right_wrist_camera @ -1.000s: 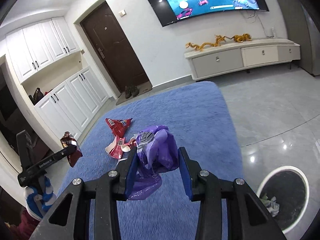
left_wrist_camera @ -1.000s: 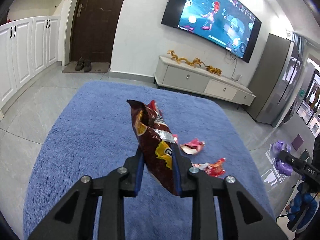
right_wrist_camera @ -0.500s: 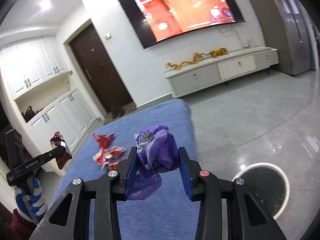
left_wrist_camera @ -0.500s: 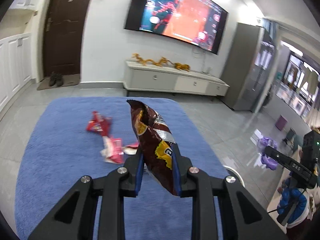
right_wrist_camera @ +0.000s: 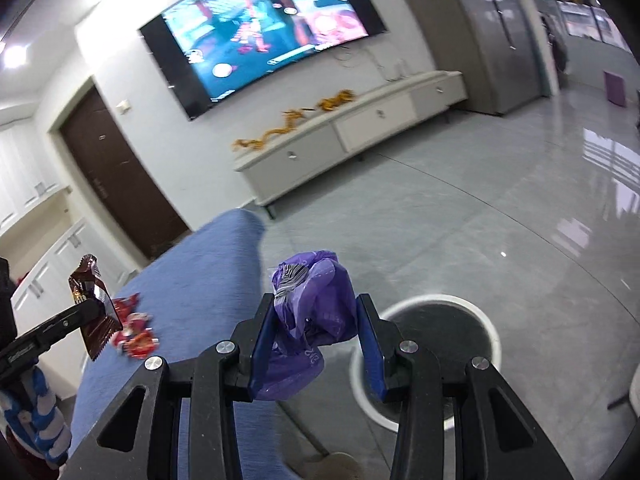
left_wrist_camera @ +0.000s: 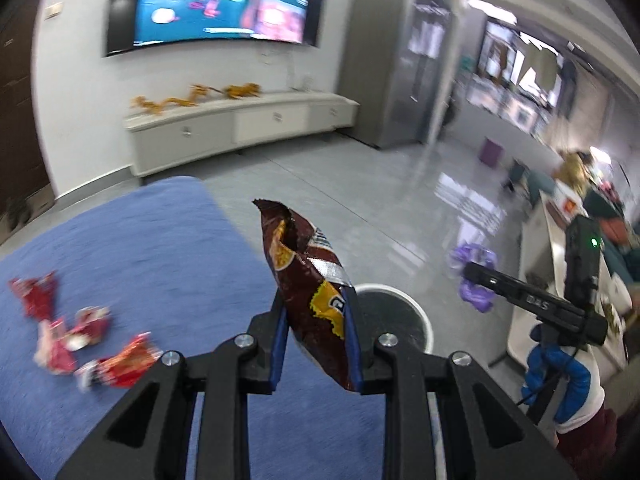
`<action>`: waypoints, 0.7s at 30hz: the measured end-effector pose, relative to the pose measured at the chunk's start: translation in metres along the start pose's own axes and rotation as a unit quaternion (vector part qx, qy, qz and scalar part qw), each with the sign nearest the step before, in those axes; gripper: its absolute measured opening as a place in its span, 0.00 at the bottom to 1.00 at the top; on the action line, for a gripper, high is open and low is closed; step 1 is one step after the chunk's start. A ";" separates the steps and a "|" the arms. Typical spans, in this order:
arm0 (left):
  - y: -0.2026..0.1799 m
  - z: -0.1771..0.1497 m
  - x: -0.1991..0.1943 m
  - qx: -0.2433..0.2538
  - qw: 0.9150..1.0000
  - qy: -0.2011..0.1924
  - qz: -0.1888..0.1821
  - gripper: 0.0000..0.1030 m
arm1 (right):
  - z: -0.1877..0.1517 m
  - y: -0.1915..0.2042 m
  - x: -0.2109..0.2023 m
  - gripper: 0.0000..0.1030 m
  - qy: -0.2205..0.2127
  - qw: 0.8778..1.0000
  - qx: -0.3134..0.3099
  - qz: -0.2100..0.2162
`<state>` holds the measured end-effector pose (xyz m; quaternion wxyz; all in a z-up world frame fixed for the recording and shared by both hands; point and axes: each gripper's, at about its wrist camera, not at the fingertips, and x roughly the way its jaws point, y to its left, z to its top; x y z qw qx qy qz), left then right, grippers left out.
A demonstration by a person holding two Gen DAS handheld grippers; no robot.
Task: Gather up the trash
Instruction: 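Carry the brown chip bag and purple bag to the bin and open both tools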
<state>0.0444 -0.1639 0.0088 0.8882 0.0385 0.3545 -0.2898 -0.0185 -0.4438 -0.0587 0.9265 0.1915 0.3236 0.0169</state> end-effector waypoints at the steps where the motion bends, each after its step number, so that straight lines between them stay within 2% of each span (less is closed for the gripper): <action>1: -0.008 0.002 0.009 0.006 1.000 0.006 -0.005 0.23 | 0.000 -0.006 0.001 0.37 0.002 1.000 0.006 -0.004; 9: -0.067 0.013 0.103 0.045 0.996 0.071 -0.043 0.26 | -0.005 -0.052 0.032 0.38 0.032 0.998 0.046 -0.039; 15: -0.085 0.022 0.158 0.052 0.991 0.104 -0.060 0.26 | -0.007 -0.078 0.052 0.40 0.050 0.995 0.066 -0.056; 18: -0.089 0.027 0.182 0.043 0.989 0.117 -0.074 0.30 | -0.006 -0.086 0.063 0.42 0.059 0.994 0.070 -0.066; 21: -0.089 0.032 0.204 0.026 0.987 0.130 -0.085 0.44 | -0.006 -0.092 0.067 0.52 0.063 0.992 0.077 -0.074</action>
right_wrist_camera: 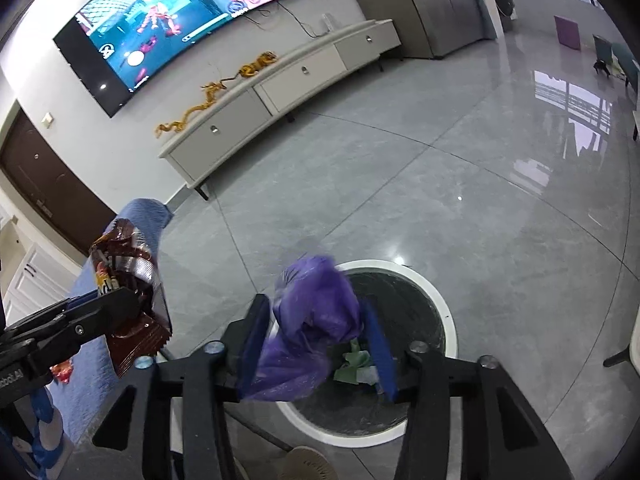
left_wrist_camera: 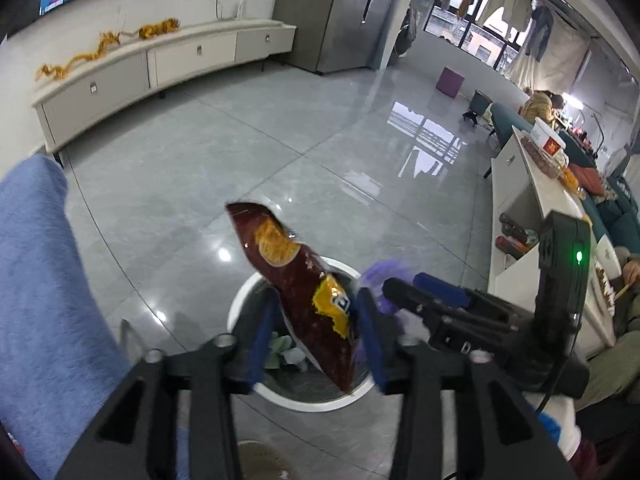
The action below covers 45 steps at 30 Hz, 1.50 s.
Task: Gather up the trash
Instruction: 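Carry the brown chip bag and purple bag to the bin and open both tools, then return both open tools to the red wrappers on the rug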
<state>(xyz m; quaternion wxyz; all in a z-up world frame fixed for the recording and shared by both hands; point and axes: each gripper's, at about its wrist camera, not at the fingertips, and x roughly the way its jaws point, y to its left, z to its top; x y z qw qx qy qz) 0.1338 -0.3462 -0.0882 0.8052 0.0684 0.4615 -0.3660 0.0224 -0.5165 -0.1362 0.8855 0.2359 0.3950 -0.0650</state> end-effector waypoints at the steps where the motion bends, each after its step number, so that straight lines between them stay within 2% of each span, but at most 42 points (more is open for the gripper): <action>1: 0.001 0.003 0.004 -0.007 1.000 0.003 -0.006 0.49 | 0.001 -0.002 0.001 0.54 0.001 1.000 0.001 -0.003; 3: 0.002 0.007 0.013 -0.019 1.000 0.011 -0.019 0.51 | -0.001 -0.007 0.000 0.57 0.001 1.000 0.004 -0.009; 12: 0.002 0.007 0.012 -0.030 0.999 0.013 -0.021 0.56 | -0.005 -0.023 -0.016 0.61 -0.006 0.999 0.030 -0.023; 20: -0.003 0.004 -0.009 -0.032 0.999 0.000 -0.028 0.56 | -0.007 -0.014 -0.042 0.63 -0.025 0.999 0.027 -0.019; 26: -0.005 -0.003 -0.039 -0.026 0.999 -0.022 -0.024 0.56 | -0.010 -0.003 -0.065 0.64 -0.044 0.999 0.022 -0.012; 38: 0.008 -0.037 -0.127 -0.025 0.993 -0.112 0.040 0.56 | -0.014 0.037 -0.109 0.64 -0.079 0.996 -0.014 0.027; 45: 0.035 -0.076 -0.182 -0.038 0.985 -0.146 0.084 0.56 | -0.017 0.065 -0.128 0.65 -0.096 0.993 -0.042 0.052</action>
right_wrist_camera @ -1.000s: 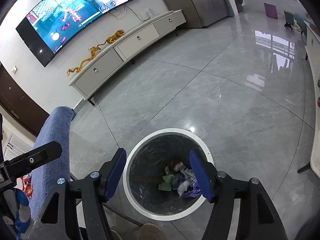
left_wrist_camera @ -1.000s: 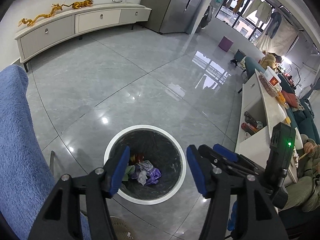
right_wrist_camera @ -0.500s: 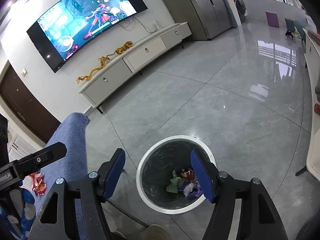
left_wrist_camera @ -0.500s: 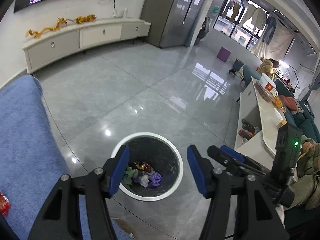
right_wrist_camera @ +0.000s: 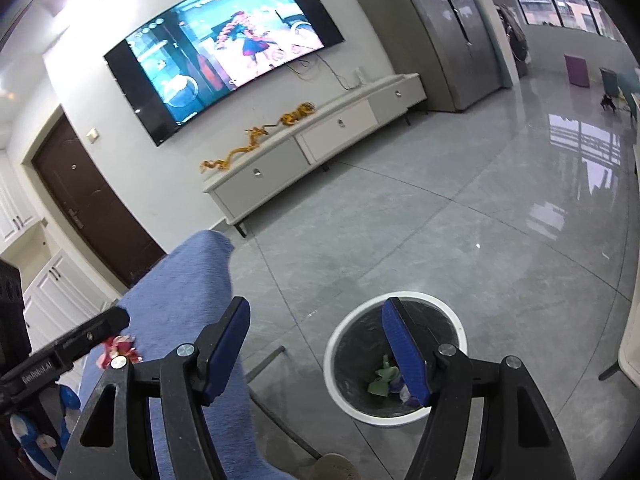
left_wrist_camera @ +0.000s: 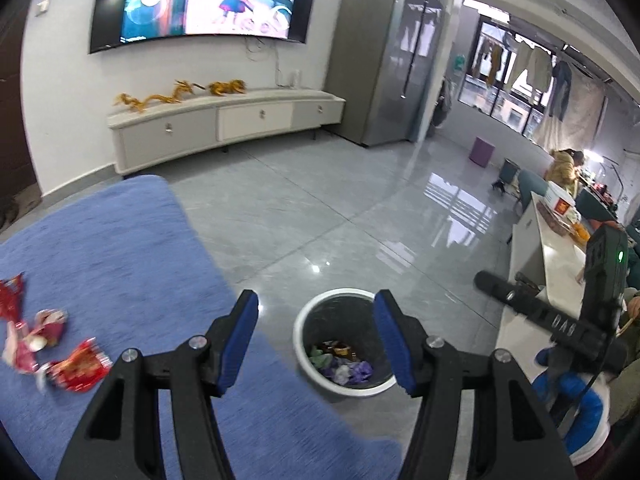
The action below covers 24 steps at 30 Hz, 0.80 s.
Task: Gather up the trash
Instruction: 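Return both open tools to the red wrappers on the rug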
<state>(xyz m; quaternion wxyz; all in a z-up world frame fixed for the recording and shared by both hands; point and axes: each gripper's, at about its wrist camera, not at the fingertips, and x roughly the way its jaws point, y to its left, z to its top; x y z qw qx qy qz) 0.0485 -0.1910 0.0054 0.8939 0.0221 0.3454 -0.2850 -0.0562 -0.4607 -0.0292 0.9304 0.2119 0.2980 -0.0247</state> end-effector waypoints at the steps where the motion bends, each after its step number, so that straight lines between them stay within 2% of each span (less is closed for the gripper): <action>1: 0.004 -0.003 -0.006 0.000 1.000 -0.003 0.008 0.56 | 0.000 0.002 -0.001 0.65 -0.002 1.000 -0.002 0.002; 5: 0.030 -0.017 -0.041 -0.010 0.999 -0.025 0.041 0.56 | 0.000 0.017 -0.008 0.65 -0.009 1.000 -0.013 0.013; 11: 0.085 -0.034 -0.092 -0.056 0.993 -0.059 0.087 0.56 | -0.001 0.049 -0.009 0.66 -0.008 0.998 -0.036 0.041; 15: 0.127 -0.044 -0.121 -0.087 0.984 -0.079 0.131 0.56 | 0.000 0.074 -0.008 0.66 -0.006 0.997 -0.054 0.060; 20: 0.184 -0.063 -0.145 -0.143 0.971 -0.088 0.167 0.56 | -0.002 0.109 -0.003 0.68 0.002 0.993 -0.080 0.082; 24: 0.223 -0.082 -0.151 -0.181 0.962 -0.084 0.189 0.56 | -0.007 0.138 0.014 0.68 0.024 0.989 -0.106 0.097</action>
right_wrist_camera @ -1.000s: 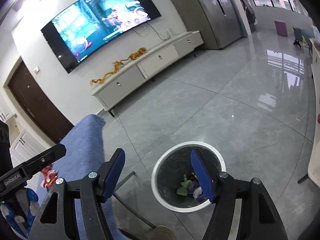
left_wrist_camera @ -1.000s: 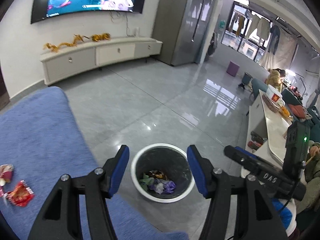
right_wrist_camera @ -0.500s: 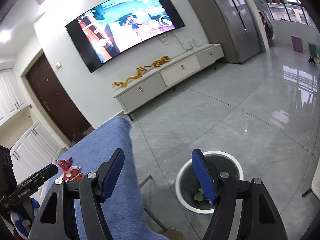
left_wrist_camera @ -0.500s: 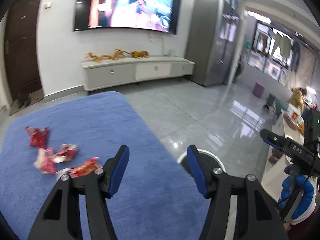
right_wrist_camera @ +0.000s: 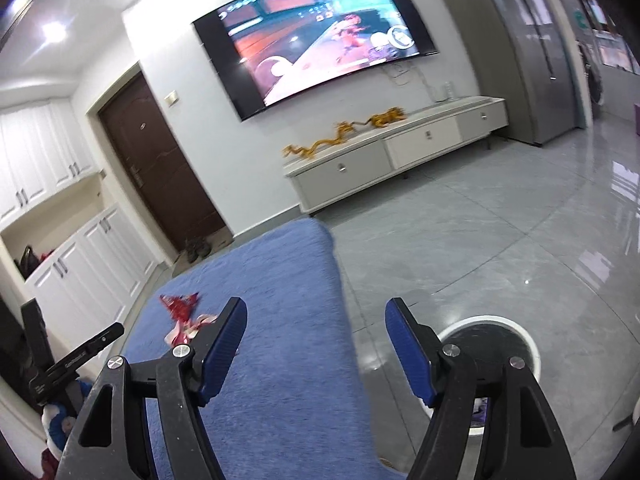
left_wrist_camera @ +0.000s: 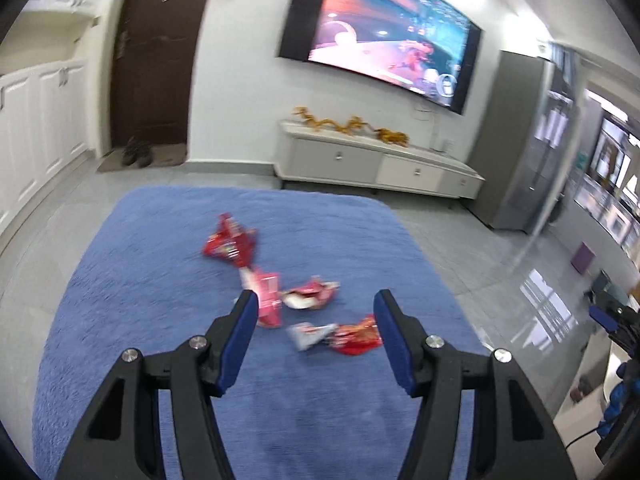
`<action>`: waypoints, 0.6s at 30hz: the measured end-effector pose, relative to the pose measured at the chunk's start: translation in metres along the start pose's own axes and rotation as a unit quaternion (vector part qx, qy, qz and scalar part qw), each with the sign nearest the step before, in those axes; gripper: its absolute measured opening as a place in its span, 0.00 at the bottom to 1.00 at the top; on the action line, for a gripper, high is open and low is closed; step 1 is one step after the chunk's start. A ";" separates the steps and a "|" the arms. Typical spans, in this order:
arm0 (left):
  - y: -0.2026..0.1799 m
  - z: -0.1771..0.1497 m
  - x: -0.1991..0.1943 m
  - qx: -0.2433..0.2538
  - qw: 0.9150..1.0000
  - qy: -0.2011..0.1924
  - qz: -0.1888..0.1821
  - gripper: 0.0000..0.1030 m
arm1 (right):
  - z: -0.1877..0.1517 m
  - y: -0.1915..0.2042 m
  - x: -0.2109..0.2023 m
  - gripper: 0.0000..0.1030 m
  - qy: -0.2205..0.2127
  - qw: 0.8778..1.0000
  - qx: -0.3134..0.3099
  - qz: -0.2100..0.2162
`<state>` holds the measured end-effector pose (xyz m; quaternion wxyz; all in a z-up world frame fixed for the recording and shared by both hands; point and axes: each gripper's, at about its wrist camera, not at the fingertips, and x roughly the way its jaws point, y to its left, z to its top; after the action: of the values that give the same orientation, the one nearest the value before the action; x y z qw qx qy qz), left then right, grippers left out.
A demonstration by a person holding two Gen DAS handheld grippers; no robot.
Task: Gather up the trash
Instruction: 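Return both open tools to the red wrappers on the rug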
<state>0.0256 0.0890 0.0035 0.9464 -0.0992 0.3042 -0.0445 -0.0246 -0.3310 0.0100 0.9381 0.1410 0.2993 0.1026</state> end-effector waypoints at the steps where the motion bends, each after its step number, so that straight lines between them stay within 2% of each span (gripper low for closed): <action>1: 0.009 -0.002 0.003 -0.007 1.000 0.003 0.008 0.56 | 0.000 0.004 0.004 0.68 0.004 1.000 -0.004 0.003; 7: 0.049 -0.008 0.030 -0.039 0.998 0.034 0.032 0.56 | -0.009 0.037 0.045 0.68 0.052 0.998 -0.029 0.031; 10: 0.058 -0.009 0.054 -0.045 0.997 0.056 0.037 0.56 | -0.015 0.054 0.076 0.68 0.091 0.993 -0.039 0.067; 14: 0.065 -0.010 0.084 -0.052 0.995 0.084 0.031 0.56 | -0.025 0.075 0.113 0.68 0.135 0.985 -0.059 0.093; 18: 0.065 -0.005 0.107 -0.049 0.994 0.094 0.019 0.56 | -0.039 0.095 0.149 0.68 0.176 0.974 -0.080 0.117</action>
<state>0.1109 0.1361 -0.0746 0.9083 -0.1349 0.3954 -0.0207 0.0618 -0.1926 -0.0689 0.8606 0.0789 0.4316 0.2585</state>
